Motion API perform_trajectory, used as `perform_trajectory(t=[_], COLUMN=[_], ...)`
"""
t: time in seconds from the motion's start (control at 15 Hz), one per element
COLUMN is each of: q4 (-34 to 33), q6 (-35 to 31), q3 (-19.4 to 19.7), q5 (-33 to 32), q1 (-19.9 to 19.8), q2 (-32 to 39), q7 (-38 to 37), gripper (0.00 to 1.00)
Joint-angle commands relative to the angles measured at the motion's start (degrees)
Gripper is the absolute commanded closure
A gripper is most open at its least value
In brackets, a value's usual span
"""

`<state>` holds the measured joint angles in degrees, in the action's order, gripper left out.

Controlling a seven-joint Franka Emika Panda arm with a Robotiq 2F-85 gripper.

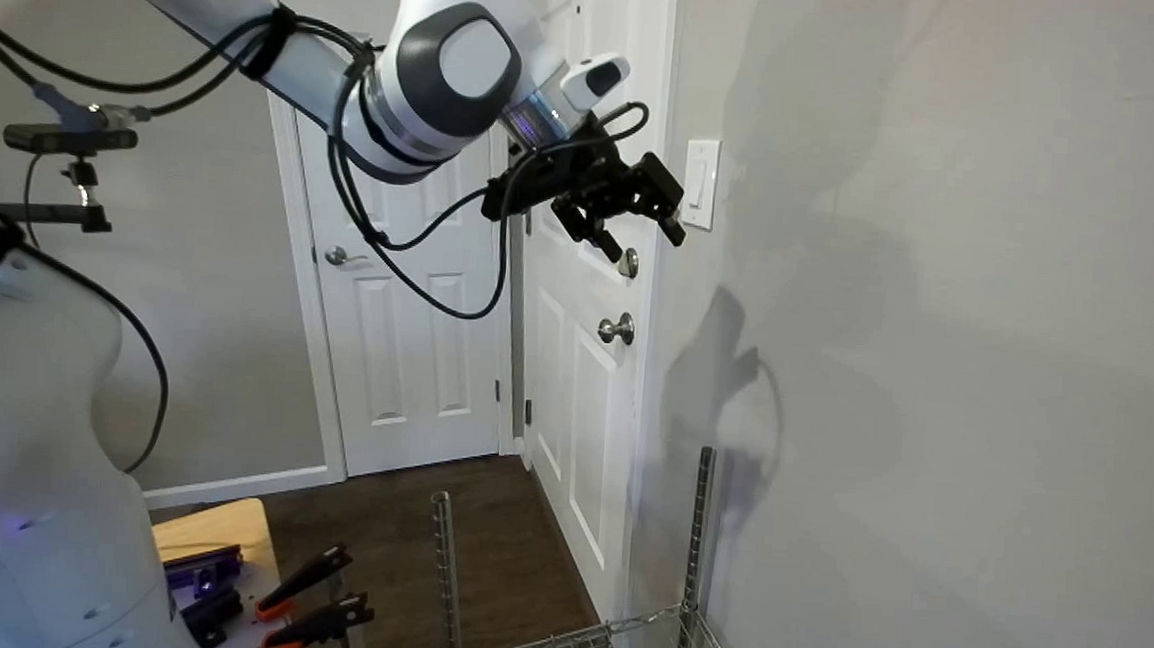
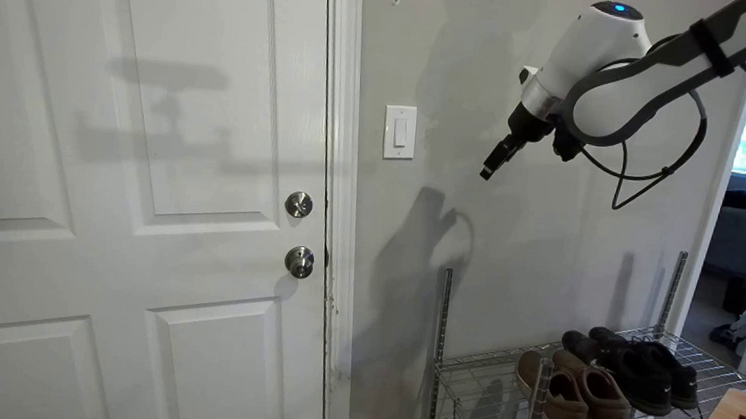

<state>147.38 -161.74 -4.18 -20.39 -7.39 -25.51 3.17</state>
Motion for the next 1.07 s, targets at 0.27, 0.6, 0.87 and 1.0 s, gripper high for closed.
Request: perform_trajectory(t=[0.27,0.6,0.87,1.0], q4=[-0.1,1.8,2.7,3.1], q6=[-0.5,-13.0,-27.1,-32.1], q3=[-0.1,-1.7,-5.9,-8.6], q5=[-0.2,-5.9,-12.0,-11.7], q1=[-0.3,-3.1,-10.2,-14.2], q2=[0.1,-0.8,-1.0,-1.0], q7=[-0.2,-0.2,-0.8,-0.1], gripper=[0.0,0.0,0.0,0.0])
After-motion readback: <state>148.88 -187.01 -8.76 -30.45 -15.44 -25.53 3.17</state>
